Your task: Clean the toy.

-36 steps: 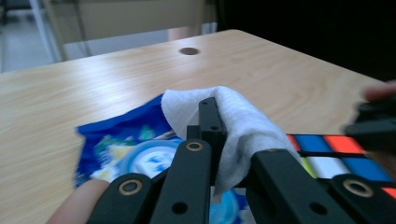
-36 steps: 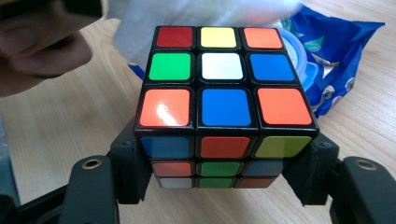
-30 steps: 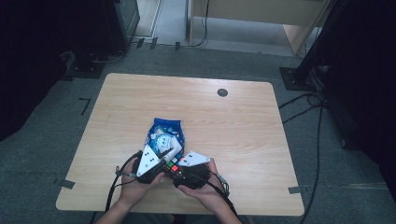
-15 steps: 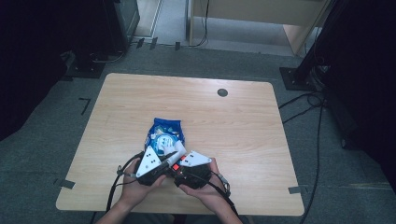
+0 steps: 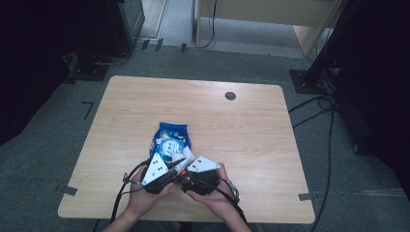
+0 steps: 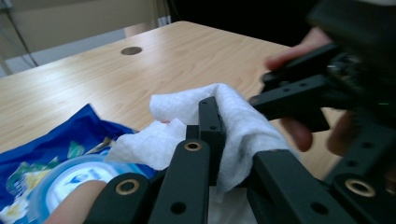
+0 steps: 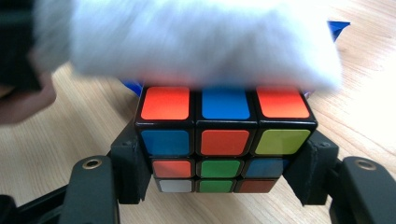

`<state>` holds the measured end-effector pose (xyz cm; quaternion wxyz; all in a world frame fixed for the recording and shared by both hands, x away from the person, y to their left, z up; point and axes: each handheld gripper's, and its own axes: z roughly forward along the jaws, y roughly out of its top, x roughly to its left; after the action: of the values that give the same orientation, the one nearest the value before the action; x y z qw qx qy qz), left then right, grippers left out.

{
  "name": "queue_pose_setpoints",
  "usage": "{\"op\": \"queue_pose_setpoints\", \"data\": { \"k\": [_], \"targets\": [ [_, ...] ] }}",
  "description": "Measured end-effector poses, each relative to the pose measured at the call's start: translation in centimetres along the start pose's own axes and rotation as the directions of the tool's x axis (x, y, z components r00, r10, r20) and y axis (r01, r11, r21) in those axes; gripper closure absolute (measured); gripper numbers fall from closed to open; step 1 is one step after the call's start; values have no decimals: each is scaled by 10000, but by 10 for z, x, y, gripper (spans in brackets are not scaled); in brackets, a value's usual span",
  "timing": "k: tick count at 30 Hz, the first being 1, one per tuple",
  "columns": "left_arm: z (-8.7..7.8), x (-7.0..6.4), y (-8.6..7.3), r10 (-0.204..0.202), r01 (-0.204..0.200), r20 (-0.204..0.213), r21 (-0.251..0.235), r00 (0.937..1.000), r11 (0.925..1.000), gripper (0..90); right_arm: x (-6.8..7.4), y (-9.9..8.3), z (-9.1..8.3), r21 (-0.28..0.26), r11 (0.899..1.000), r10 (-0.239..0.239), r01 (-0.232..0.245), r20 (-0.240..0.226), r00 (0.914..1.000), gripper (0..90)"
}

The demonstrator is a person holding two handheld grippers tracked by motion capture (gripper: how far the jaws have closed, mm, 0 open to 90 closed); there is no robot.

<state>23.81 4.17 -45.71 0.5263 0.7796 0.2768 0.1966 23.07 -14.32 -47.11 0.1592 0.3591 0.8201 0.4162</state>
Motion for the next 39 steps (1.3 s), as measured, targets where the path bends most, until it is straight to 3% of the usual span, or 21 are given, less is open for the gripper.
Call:
{"op": "queue_pose_setpoints", "data": {
  "k": [3,6,7,9,12,14,17,21,25,30,31,33,35,36,39],
  "targets": [
    [-2,12,-2,-310,316,-408,136,9987,9994,882,0,0,-1,-77,9999,83,-83,-53,10000,348],
    [-4,20,-3,-766,768,-329,47,9965,9970,883,-2,1,-3,-197,9998,101,-103,-124,9999,348],
    [-5,19,-3,-825,826,-270,1,9962,9966,886,-2,1,-3,-237,9996,155,-159,-174,9997,348],
    [-5,16,-1,-916,919,245,-136,9955,9957,885,-2,2,-3,-294,9995,145,-151,-209,9997,348],
    [-3,4,1,-524,536,649,-164,9965,9984,882,-1,2,-2,-287,9995,116,-123,-246,9996,348],
    [-2,3,2,-389,394,540,-78,9978,9992,877,0,2,-1,-253,9996,124,-130,-251,9996,348],
    [-2,15,0,-703,703,-47,16,9975,9975,880,0,2,-4,-349,9994,64,-76,-331,9994,348],
    [-2,35,-11,-1202,1241,-829,437,9893,9913,885,-1,3,-10,-769,9969,111,-141,-403,9991,348],
    [-2,44,-17,-1720,1773,-999,472,9800,9830,851,-10,6,-18,-1135,9930,320,-341,-206,9993,348],
    [-1,42,-18,-1307,1377,-1190,525,9843,9891,765,-20,6,-25,-1342,9886,682,-677,-7,9977,348],
    [1,41,-19,-1011,1099,-1268,651,9868,9918,722,-24,6,-28,-1424,9865,831,-808,98,9965,348],
    [5,41,-20,-823,964,-1318,1045,9879,9898,638,-27,5,-30,-1465,9853,931,-882,267,9953,348],
    [9,43,-21,-597,863,-1491,1790,9870,9801,560,-31,4,-32,-1550,9819,1168,-1090,421,9923,348],
    [9,44,-22,-543,830,-1540,1868,9866,9789,541,-32,4,-33,-1642,9788,1302,-1222,383,9908,348],
    [10,41,-20,-934,1190,-1506,1714,9842,9780,515,-27,4,-33,-1911,9731,1304,-1289,-47,9915,347]
  ]
}}
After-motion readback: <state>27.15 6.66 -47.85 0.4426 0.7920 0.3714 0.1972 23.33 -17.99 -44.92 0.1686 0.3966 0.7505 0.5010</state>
